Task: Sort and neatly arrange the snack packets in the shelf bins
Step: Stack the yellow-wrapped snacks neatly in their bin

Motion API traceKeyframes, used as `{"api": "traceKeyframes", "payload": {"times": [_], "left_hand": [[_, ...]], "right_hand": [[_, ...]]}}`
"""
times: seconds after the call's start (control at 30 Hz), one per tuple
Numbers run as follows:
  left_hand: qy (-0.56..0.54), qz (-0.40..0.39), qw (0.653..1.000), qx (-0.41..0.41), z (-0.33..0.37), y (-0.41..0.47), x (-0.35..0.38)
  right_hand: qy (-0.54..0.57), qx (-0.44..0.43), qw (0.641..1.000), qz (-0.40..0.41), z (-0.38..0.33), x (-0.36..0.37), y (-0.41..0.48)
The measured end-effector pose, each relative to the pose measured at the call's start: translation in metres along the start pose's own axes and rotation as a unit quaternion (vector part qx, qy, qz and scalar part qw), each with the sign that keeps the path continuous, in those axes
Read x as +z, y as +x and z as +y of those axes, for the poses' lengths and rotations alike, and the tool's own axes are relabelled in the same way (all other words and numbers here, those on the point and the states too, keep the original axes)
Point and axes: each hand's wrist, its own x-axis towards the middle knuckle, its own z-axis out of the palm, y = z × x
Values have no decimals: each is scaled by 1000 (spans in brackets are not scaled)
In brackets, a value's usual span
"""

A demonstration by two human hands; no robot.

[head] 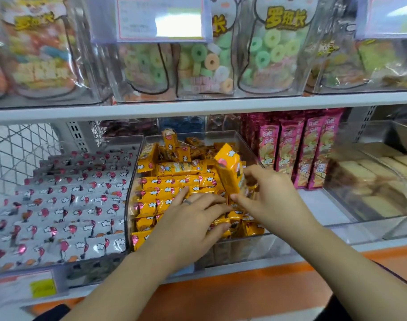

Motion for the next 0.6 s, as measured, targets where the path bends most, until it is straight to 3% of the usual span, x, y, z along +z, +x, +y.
{"api": "traceKeyframes", "payload": {"times": [0.13, 0.3, 0.5, 0.6], "left_hand": [[6, 9, 1000, -10, 1, -1, -2], [14, 12, 1000, -15, 4, 0, -6], [8, 9, 1000, -21, 3, 2, -9], [0, -4, 1000, -28, 2, 3, -11]], "right_hand": [[-24, 6, 999, -31, -3, 9, 5], [33, -13, 996, -82, 0, 5, 12], [-35, -23, 990, -134, 0, 5, 22], [-3, 15, 983, -183, -1, 7, 29]]}}
